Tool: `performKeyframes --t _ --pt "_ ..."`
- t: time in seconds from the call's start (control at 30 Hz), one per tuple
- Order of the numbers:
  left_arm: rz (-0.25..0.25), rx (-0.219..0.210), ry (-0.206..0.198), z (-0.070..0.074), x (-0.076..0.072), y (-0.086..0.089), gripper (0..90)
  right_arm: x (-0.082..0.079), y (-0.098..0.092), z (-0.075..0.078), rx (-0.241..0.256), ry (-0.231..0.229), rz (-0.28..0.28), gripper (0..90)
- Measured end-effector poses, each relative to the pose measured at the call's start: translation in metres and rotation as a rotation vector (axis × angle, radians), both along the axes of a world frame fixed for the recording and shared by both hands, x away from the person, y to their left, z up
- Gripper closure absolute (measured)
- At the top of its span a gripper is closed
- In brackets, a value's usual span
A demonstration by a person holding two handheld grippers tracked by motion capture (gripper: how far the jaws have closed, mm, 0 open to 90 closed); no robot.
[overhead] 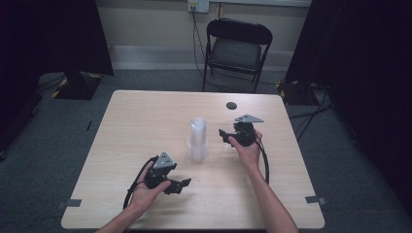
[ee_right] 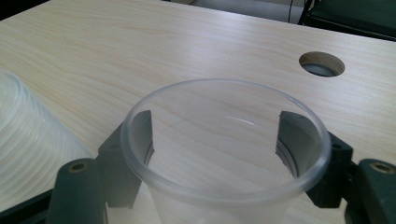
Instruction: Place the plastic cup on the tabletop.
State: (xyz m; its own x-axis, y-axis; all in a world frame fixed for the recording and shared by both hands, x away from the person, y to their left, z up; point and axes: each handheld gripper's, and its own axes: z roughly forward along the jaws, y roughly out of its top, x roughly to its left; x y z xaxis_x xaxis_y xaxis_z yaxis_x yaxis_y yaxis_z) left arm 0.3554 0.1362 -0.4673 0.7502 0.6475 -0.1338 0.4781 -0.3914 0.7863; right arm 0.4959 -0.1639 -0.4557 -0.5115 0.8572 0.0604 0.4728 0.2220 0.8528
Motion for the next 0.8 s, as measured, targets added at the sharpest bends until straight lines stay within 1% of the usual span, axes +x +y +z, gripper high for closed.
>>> performKeyframes --t 0.03,0.17,0.27,0.47,0.5,0.57,0.67,0.8 --pt "0.001 -0.001 0.005 0.000 0.000 0.000 17.9 -0.001 0.000 0.000 0.000 0.000 0.003 27.1" --pt "-0.006 -0.004 0.003 0.000 -0.001 -0.001 18.1 -0.004 -0.003 -0.002 0.006 -0.003 -0.002 27.0" --pt "-0.010 -0.001 0.003 0.000 -0.001 -0.002 18.1 -0.008 -0.004 -0.004 0.000 -0.003 -0.001 27.1" --pt "-0.009 0.004 0.001 0.000 0.000 -0.001 18.2 -0.014 -0.008 -0.005 0.009 0.000 0.014 27.5" --pt "-0.006 0.000 0.001 0.000 0.000 -0.001 18.2 -0.015 -0.008 -0.005 0.010 0.006 0.018 27.5" --pt "0.001 -0.006 0.001 0.000 -0.001 -0.001 18.2 -0.016 -0.009 -0.005 0.005 0.007 0.022 27.6" --pt "-0.004 0.002 0.001 0.000 -0.001 -0.001 18.3 -0.019 -0.011 -0.006 0.006 0.010 0.025 27.7" --pt "-0.002 0.001 0.001 0.000 -0.001 -0.001 18.4 -0.021 -0.012 -0.007 0.002 0.013 0.030 27.9"
